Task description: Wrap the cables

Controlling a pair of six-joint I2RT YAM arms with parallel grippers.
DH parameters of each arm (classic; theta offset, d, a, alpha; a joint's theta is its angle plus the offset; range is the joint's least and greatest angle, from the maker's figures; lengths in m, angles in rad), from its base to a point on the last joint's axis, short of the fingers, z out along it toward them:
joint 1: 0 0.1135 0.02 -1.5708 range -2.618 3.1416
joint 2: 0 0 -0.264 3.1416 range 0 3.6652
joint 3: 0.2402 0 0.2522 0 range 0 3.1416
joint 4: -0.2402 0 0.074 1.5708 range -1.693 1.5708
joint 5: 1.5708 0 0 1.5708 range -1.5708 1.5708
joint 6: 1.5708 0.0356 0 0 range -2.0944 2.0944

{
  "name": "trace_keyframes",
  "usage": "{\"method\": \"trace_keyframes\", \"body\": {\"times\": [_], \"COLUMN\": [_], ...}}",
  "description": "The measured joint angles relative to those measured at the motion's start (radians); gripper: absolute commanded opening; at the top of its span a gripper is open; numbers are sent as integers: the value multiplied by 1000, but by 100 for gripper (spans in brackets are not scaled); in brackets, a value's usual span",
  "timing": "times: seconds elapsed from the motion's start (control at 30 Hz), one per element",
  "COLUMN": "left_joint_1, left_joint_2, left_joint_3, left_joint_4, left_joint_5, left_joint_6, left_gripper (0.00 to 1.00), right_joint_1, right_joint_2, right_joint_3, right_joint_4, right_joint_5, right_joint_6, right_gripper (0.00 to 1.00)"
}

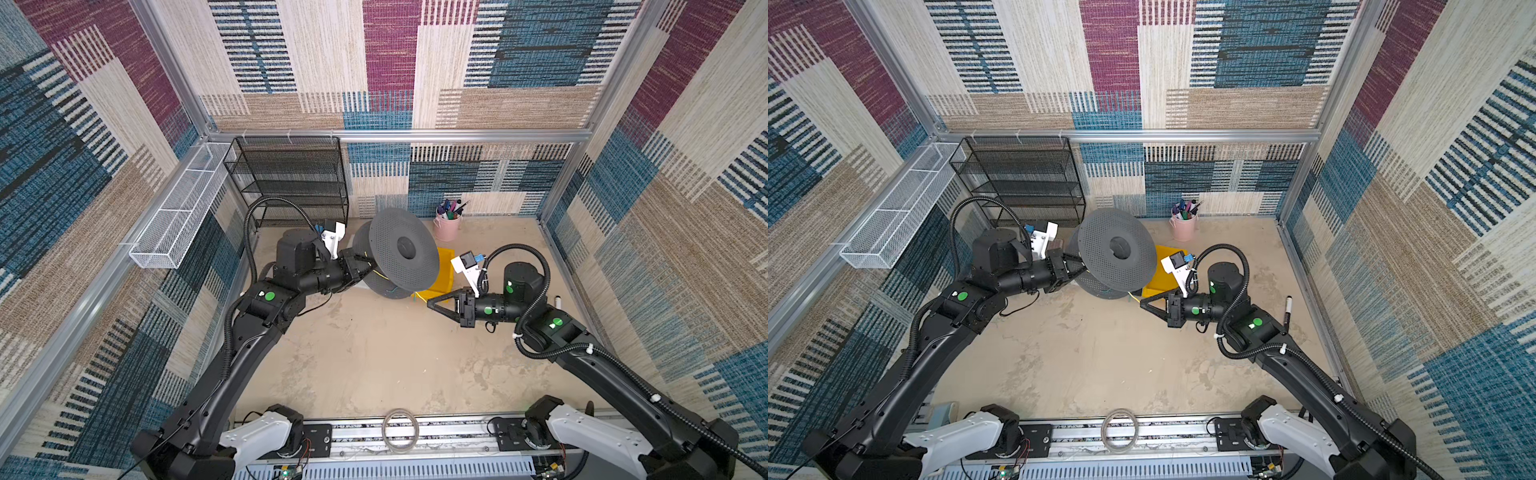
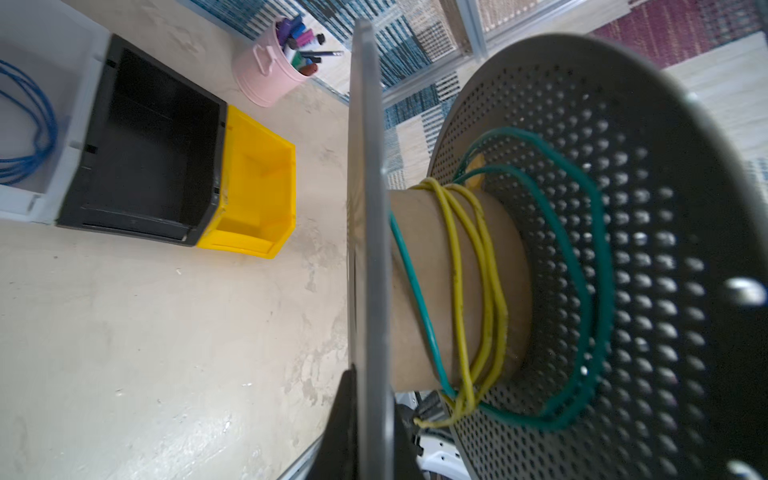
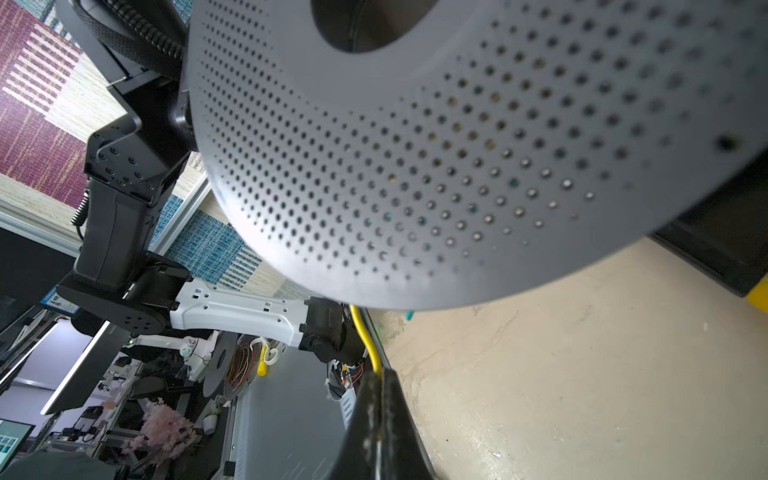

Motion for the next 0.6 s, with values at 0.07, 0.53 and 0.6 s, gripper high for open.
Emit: {"method": "trace_keyframes", "body": {"times": [0.07, 0.53, 0.6], "left_joint_1": [18, 71, 71], "left_joint_2": [-11, -13, -5], "left_joint_3": [-10, -118, -129], "left_joint_4": [24, 305, 341], "left_joint_5": [67, 370, 397], "left_joint_6": [2, -82, -109], "left_gripper": [0, 0, 0], "right_joint_1": [-52, -134, -134], "right_joint_2": [10, 29, 1], "right_joint_3": [38, 178, 164], "right_joint_4": [-34, -63, -27], "right_joint_5": [-44, -36, -3], "right_joint_6": [-37, -214, -229], "right_gripper": [0, 0, 0]}}
